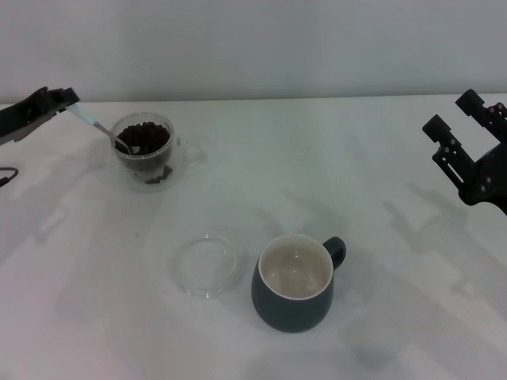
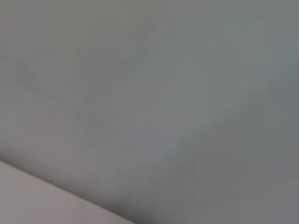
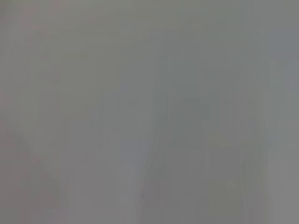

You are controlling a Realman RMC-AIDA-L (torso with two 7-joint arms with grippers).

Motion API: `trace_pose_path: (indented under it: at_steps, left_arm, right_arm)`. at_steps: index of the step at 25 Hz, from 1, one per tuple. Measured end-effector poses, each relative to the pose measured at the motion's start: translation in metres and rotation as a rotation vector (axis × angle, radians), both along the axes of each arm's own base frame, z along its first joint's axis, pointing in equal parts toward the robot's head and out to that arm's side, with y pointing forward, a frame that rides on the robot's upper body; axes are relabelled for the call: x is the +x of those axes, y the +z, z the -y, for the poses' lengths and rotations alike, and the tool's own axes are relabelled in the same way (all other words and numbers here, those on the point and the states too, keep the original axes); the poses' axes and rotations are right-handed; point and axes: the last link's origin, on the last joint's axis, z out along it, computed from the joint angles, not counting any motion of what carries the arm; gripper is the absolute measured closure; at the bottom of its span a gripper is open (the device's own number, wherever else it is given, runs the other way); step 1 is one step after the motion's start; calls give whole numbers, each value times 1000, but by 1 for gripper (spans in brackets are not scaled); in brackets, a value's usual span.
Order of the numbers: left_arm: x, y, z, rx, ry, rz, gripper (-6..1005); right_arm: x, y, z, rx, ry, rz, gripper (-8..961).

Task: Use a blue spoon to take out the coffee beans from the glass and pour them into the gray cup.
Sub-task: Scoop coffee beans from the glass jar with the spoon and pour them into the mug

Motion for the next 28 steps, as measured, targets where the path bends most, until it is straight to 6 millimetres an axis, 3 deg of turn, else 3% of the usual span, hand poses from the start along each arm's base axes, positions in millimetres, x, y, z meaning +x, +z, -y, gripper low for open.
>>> trace_pose_path:
  at_steps: [7,28]
  left_arm:
    - [-17,2,12,41,70,90,863]
    - [-35,9,38,109,110,270,864]
  right_arm:
    - [-1,1,-1,2,3,0,384]
    - [-2,1,-2,3,8,-1,383]
